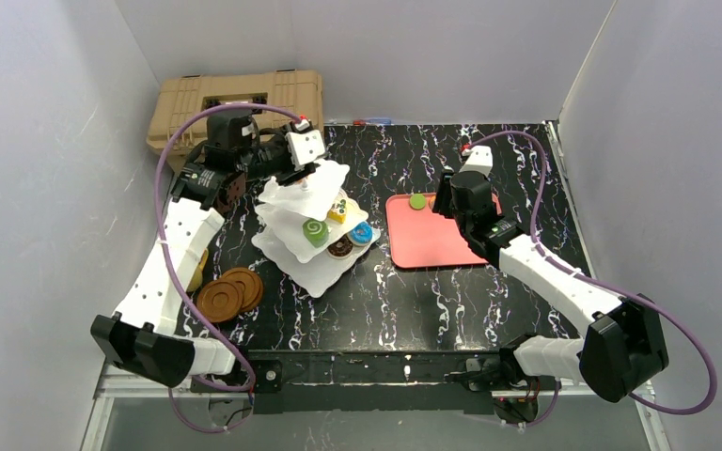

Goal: Serve the afternoon tea
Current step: Adjust the desert table at the center of the board.

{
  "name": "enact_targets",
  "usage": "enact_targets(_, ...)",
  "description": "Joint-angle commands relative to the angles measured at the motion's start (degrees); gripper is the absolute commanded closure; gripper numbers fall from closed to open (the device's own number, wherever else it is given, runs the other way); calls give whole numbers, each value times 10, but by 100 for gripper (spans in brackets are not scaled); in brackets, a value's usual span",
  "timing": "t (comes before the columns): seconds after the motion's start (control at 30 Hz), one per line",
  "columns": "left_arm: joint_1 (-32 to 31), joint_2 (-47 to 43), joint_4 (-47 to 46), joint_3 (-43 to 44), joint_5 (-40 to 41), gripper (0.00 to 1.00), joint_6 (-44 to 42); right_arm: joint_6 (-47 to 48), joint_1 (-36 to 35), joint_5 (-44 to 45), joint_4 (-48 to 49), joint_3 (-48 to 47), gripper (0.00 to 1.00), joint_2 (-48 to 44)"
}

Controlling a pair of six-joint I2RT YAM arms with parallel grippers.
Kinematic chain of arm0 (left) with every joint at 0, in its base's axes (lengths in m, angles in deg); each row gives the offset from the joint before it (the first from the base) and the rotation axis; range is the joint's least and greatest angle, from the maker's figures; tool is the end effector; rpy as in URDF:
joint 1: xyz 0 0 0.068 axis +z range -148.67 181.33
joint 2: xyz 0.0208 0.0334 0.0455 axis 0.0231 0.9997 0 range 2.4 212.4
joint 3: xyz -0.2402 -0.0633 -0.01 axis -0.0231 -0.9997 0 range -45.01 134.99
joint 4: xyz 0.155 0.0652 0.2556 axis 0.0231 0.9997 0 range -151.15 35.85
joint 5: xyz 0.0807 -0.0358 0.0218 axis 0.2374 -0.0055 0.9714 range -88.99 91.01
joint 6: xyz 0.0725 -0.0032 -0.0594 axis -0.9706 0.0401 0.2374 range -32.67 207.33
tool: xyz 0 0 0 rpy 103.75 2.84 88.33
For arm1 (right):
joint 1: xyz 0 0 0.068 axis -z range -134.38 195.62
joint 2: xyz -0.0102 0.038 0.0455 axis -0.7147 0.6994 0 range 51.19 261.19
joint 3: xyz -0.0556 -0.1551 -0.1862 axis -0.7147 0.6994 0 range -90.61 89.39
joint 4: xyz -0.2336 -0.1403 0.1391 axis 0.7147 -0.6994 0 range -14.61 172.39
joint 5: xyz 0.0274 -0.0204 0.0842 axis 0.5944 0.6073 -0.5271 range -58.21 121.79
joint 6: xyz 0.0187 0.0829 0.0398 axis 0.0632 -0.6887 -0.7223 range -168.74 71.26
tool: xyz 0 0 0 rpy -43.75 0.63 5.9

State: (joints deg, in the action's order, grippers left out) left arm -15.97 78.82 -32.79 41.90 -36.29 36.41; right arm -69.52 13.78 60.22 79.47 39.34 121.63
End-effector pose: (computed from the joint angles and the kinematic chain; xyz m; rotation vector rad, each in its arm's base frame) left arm 0.3424 -0.1605 0.4146 1.3521 1.2211 -0.1990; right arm 0.3363 0.1615 0.2344 0.1321 1.9236 0.1228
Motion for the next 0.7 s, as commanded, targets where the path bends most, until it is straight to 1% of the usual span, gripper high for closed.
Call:
enact_targets(0.0, -34, -33, -50, -6, 80, 94, 42, 7, 6, 17, 45, -1, 46, -6)
enact_targets(0.2, -77, -20, -52, 21, 205, 95, 111, 19, 10, 19, 72, -1, 46, 19)
enact_targets(0.3, -88, -18, -50, 30, 247, 96, 135, 27, 11, 18, 91, -3, 46, 37)
enact_targets(0.37, -92, -21, -51, 28, 261, 94, 140, 32, 13, 15, 107, -6, 46, 54)
enact_targets(0.43, -96, -23, -49, 29, 271, 89, 154, 34, 15, 9, 124, -11, 46, 77)
enact_targets(0.47, -96, -25, -43, 32, 267, 81, 162, 34, 16, 4, 134, -14, 46, 88)
enact_targets(0.5, -96, -29, -38, 33, 258, 67, 167, 34, 16, 1, 145, -18, 46, 99)
enact_targets(0.53, -96, -34, -34, 34, 246, 46, 171, 35, 17, -1, 149, -23, 46, 110)
enact_targets(0.57, -96, -38, -24, 37, 229, 29, 171, 35, 17, -3, 151, -30, 46, 120)
enact_targets(0.6, -96, -43, -7, 42, 211, 18, 169, 35, 17, -4, 151, -36, 46, 129)
enact_targets(0.63, -96, -46, 10, 49, 197, 10, 167, 35, 18, -7, 150, -42, 46, 134)
enact_targets(0.67, -94, -46, 28, 59, 183, 6, 163, 35, 18, -8, 150, -45, 46, 138)
